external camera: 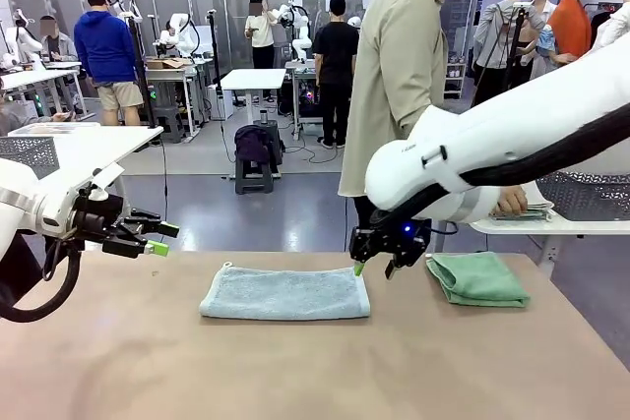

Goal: Fold the towels and place them in the basket.
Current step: When a person lays out a Towel with hook on the table, fold it in half twice.

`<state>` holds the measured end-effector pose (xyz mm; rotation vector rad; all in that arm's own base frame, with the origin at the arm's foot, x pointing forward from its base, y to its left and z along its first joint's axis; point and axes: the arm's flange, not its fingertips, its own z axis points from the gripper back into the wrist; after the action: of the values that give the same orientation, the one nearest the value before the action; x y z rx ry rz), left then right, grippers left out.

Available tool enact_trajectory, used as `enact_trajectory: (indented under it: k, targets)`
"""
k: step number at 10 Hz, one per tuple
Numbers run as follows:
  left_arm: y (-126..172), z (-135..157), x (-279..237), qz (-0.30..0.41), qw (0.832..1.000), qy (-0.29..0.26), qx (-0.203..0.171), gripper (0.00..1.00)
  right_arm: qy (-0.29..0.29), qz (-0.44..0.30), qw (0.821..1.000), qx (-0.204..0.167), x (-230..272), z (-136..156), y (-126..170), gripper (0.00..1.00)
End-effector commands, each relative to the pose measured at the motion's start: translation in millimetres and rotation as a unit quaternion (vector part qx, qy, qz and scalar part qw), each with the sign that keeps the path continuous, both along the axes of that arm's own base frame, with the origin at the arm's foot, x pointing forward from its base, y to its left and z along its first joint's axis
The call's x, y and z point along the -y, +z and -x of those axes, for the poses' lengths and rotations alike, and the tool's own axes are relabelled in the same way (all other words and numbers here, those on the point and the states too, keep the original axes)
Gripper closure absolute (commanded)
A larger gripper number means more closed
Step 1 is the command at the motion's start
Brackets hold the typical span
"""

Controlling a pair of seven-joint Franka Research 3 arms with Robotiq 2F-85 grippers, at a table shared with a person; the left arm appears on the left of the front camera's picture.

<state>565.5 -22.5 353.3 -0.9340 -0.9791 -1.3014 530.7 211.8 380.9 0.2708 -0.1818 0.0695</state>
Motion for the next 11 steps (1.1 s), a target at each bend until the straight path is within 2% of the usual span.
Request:
enact_trajectory:
  k: [1, 3, 6, 9, 11]
  targets:
    - [1, 1, -1, 0.001, 1.0, 0.0, 0.001, 0.2, -0.043, -0.006, 0.999, -0.004, -18, -28, -18, 0.33]
    - [1, 1, -1, 0.001, 1.0, 0.0, 0.001, 0.2, -0.071, 0.013, 0.997, -0.005, -23, -43, -36, 0.33]
    - [1, 1, -1, 0.001, 1.0, 0.0, 0.001, 0.2, -0.086, 0.029, 0.996, 0.015, -23, -52, -55, 0.33]
    - [1, 1, -1, 0.001, 1.0, 0.0, 0.001, 0.2, -0.096, 0.016, 0.995, -0.005, -26, -65, -71, 0.33]
    - [1, 1, -1, 0.001, 1.0, 0.0, 0.001, 0.2, -0.102, 0.026, 0.994, 0.002, -31, -68, -78, 0.33]
